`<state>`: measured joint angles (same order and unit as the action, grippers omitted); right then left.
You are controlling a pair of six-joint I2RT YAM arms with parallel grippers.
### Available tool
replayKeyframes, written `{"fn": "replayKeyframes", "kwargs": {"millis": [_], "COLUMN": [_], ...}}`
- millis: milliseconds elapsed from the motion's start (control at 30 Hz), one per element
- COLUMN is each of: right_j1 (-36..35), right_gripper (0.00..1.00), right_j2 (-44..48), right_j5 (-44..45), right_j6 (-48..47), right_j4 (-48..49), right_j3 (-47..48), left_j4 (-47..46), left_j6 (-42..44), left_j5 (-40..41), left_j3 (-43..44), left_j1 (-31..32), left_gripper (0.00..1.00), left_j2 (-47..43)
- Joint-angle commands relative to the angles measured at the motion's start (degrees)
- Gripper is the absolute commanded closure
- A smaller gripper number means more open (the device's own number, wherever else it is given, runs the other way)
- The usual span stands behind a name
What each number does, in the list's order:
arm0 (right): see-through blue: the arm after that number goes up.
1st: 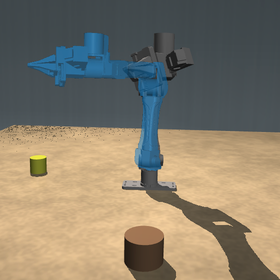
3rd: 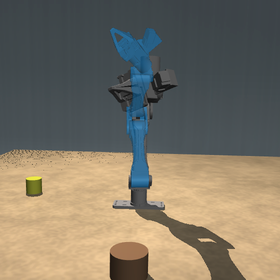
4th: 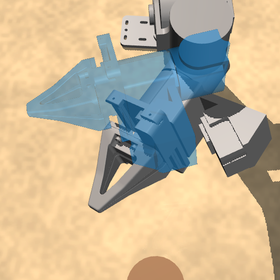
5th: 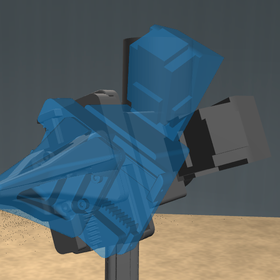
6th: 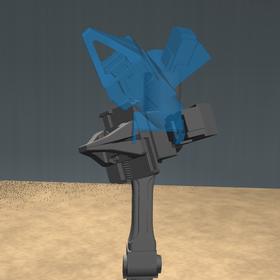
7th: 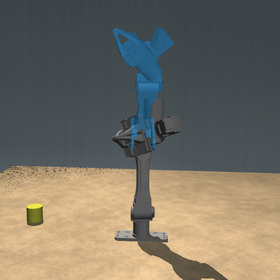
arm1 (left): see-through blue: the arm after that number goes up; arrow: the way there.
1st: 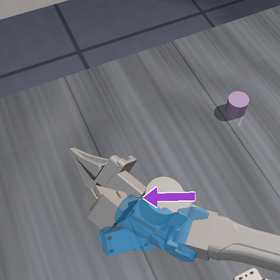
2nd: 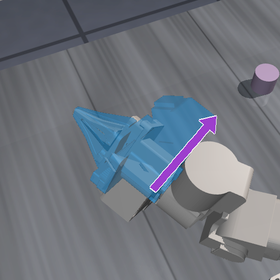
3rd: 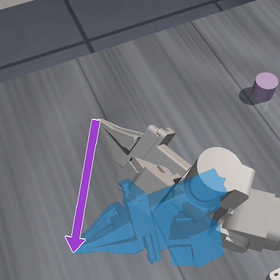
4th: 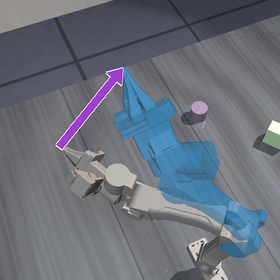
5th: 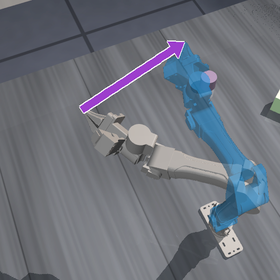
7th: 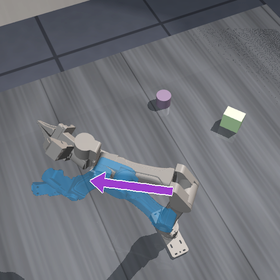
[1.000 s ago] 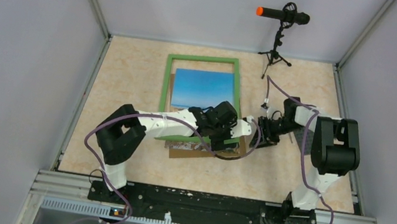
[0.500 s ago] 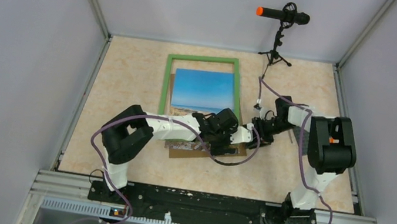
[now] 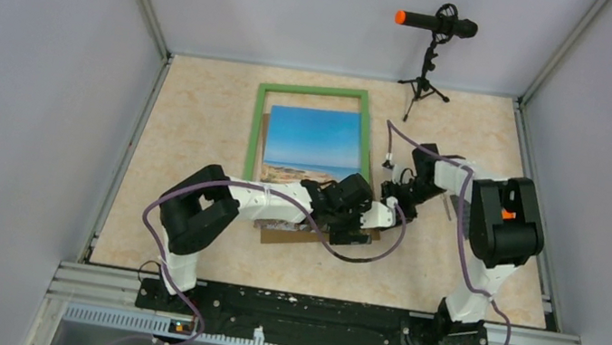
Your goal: Take the photo out of the frame
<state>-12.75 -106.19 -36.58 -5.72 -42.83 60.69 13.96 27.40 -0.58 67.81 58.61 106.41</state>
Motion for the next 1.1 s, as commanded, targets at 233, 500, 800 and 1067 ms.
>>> {"fn": "replayKeyframes", "kwargs": {"millis": [233,500,800,1067], "right_j1": [-2.4,-1.7,-1.9,-1.8], "right_gripper": [1.00,1.00,1.00,1.00], "right_j2": [-0.8,7.7,5.5,8.4], "right_j5": [15.0,3.9,-0.2,-2.1], "right_j6": [-4.9,-5.4,-4.7,-4.5], "right_j4": [5.9,6.0,7.5,8.6], "right_j3": [-2.2,-3.4,-3.5,-4.8], "left_j4": [-3.0,-2.3,-2.0,-1.9], "left_j6": [-1.2,-1.2,-1.3,-1.5], "left_j5": [-0.8,-1.2,-0.7,-0.8], "left_j3": [-0.9,0.8,1.5,1.9], "left_j1": [0.4,0.5,0.5,0.5], "left_gripper": [0.01,0.01,0.01,0.01], "left_j2": [-0.2,0.6,1.5,2.1]}}
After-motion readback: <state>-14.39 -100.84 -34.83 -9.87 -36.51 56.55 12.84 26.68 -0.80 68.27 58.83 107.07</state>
